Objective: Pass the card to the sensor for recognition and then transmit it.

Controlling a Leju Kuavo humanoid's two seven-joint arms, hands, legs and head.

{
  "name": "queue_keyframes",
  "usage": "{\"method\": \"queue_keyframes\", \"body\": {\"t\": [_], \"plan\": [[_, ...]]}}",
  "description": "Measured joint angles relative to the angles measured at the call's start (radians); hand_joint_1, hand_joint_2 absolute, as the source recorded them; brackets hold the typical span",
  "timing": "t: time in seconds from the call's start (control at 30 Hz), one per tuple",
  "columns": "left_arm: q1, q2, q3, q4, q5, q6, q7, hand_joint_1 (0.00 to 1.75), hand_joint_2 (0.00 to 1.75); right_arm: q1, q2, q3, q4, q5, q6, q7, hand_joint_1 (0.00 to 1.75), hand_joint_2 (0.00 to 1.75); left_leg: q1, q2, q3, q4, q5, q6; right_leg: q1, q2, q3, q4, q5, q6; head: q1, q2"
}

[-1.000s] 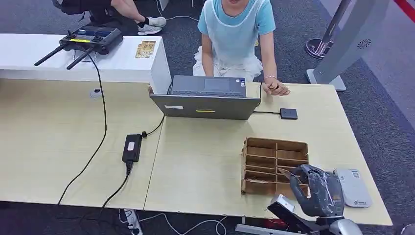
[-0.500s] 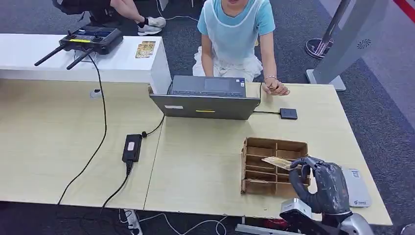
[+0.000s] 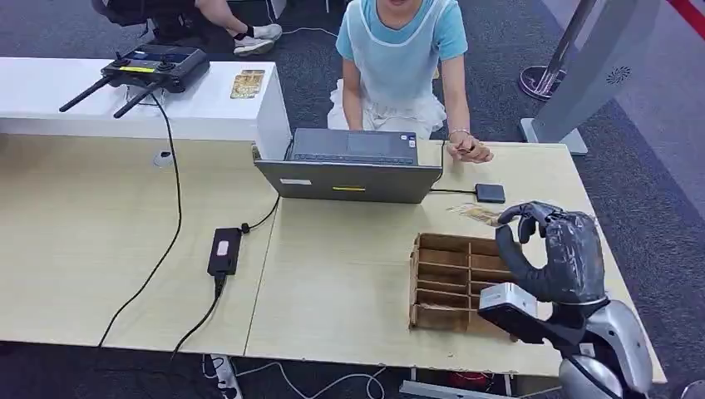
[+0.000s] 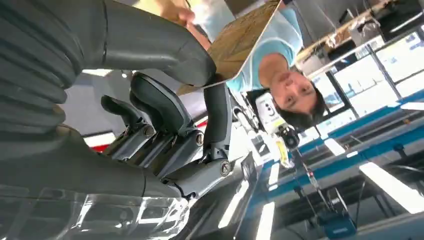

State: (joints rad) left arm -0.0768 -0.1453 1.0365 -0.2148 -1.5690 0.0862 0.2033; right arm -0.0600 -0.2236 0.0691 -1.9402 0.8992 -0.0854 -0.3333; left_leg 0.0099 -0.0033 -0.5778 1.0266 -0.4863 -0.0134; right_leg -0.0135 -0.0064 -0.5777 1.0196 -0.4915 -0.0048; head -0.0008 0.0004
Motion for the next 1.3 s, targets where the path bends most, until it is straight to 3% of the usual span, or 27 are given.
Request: {"method": "queue_keyframes", "body": {"t": [0.3,0.7,1.3], "plan": [[0.0,0.001,-0.032,0.0,0.0,-0.005,-0.008,0.0,0.0,-0.232,-0.004,0.078,0.079,0.053,0.052,0.1,1.75,1.75,0.0,-0.001,-0.001,0.0,0.001,0.0,0.0,-0.001,0.0,0.0,0.0,0.0,0.0,0.0],[-0.002,0.003,-0.087,0.0,0.0,-0.011,-0.013,0.0,0.0,-0.557,0.002,0.2,0.354,0.158,0.123,0.237,1.75,1.75,0.0,0.001,0.0,0.0,0.002,-0.002,0.0,0.001,-0.001,0.001,0.003,-0.002,0.0,0.0],[-0.001,0.01,-0.154,0.0,0.0,-0.011,-0.026,0.0,0.0,-0.788,0.089,0.27,0.726,0.269,0.169,0.352,1.75,1.75,0.0,0.0,-0.001,0.0,0.002,-0.002,0.0,0.001,-0.001,0.001,0.003,-0.002,0.0,0.0]]}}
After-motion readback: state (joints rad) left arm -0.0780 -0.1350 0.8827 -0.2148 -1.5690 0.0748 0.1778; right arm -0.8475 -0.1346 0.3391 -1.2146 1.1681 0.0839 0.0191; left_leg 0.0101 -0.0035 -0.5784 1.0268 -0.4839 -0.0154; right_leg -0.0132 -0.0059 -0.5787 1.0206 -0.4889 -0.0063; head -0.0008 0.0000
